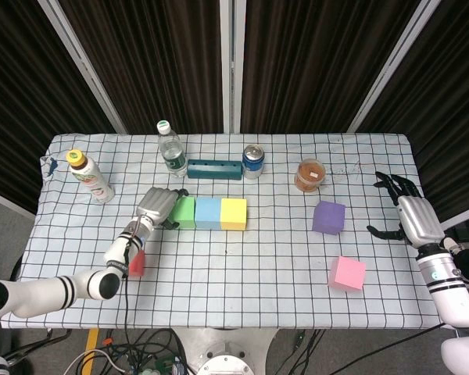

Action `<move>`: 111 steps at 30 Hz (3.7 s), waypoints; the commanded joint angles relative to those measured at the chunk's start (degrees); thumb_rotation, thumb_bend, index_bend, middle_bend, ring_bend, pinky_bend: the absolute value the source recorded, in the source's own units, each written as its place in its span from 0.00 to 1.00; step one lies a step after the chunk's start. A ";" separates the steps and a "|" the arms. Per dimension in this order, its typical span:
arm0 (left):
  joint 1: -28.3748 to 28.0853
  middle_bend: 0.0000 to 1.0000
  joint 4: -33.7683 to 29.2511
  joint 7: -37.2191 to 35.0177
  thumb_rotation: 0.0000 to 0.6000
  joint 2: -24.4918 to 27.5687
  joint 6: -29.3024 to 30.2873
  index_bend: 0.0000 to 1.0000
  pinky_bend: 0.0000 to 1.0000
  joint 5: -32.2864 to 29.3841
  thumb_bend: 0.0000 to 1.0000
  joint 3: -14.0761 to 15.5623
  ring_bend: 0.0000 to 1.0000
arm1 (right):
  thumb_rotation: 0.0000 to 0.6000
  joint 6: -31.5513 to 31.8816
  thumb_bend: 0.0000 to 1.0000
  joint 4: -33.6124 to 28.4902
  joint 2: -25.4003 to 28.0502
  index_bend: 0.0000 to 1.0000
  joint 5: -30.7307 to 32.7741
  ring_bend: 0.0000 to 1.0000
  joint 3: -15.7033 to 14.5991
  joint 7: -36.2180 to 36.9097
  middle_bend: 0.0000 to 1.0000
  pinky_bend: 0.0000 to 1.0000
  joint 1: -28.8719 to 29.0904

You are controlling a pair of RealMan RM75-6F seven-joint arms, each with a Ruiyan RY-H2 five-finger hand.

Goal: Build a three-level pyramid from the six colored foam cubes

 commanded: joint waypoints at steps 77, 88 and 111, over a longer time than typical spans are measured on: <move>28.79 0.14 -25.86 -23.11 1.00 25.43 22.03 0.10 0.24 36.88 0.16 13.70 0.18 | 1.00 1.48 0.10 -0.51 -0.18 0.00 -1.76 0.00 -0.16 -0.71 0.20 0.00 -0.43; 28.52 0.14 -22.43 -14.64 1.00 19.89 16.98 0.10 0.23 33.07 0.16 12.98 0.18 | 1.00 1.35 0.10 -0.79 -0.13 0.00 -1.60 0.00 -0.26 -0.77 0.20 0.00 -0.41; 30.33 0.35 -16.38 -12.58 1.00 14.49 18.17 0.34 0.25 32.21 0.16 9.59 0.34 | 1.00 1.85 0.10 -1.79 -0.01 0.00 -1.38 0.00 -0.44 -1.52 0.20 0.00 -0.72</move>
